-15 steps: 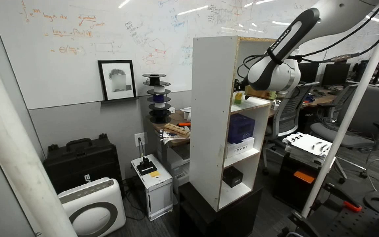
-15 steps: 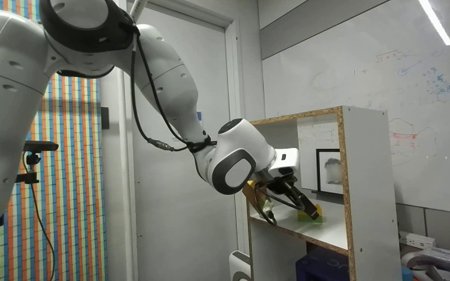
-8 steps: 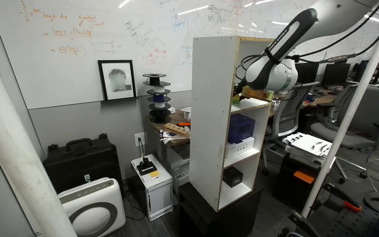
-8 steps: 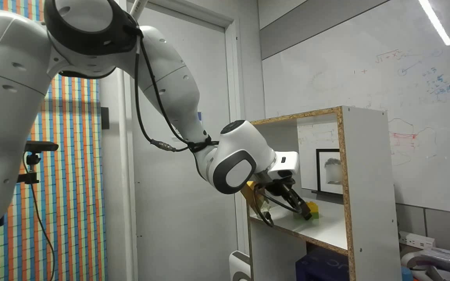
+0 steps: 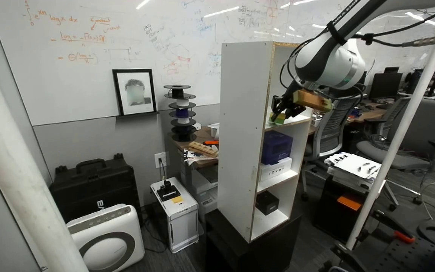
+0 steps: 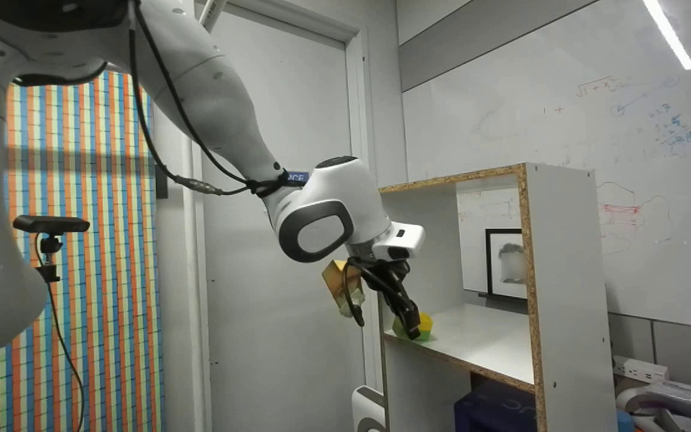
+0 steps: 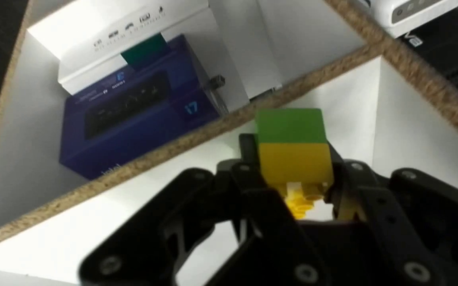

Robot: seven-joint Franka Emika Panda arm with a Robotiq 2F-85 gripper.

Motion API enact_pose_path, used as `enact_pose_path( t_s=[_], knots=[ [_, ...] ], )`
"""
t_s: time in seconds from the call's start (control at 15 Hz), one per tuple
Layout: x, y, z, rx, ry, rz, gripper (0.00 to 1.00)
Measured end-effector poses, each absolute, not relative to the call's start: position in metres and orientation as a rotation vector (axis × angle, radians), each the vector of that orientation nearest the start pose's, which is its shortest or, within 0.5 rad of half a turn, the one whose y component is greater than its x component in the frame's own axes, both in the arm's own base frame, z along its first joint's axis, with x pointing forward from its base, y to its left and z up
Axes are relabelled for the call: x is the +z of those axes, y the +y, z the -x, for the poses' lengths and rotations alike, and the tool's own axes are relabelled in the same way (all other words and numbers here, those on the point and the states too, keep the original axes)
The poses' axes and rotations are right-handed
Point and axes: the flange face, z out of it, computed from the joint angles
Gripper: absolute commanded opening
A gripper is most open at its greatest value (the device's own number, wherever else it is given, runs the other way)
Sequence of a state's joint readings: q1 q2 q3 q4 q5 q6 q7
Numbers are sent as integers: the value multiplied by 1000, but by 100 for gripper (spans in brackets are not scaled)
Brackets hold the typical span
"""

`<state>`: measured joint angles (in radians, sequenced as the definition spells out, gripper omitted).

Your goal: Remove the object from the top shelf and put it on the top of the cabinet

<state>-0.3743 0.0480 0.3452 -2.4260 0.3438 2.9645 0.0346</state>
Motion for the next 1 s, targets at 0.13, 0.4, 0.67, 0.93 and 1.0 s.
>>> enact_pose_path(
  t_s=[0.13,0.4,0.67,0.93,1.0],
  knots=[
    [346,-40,-493,-619,518,2871,17],
    [379,-57,-440,-521,432,2907,17],
    [456,-78,-407,-671,358,2922,18],
    [544,-88,-391,-958,359,2876,18],
    [562,-92,-391,-1019,370,2854,18]
  ],
)
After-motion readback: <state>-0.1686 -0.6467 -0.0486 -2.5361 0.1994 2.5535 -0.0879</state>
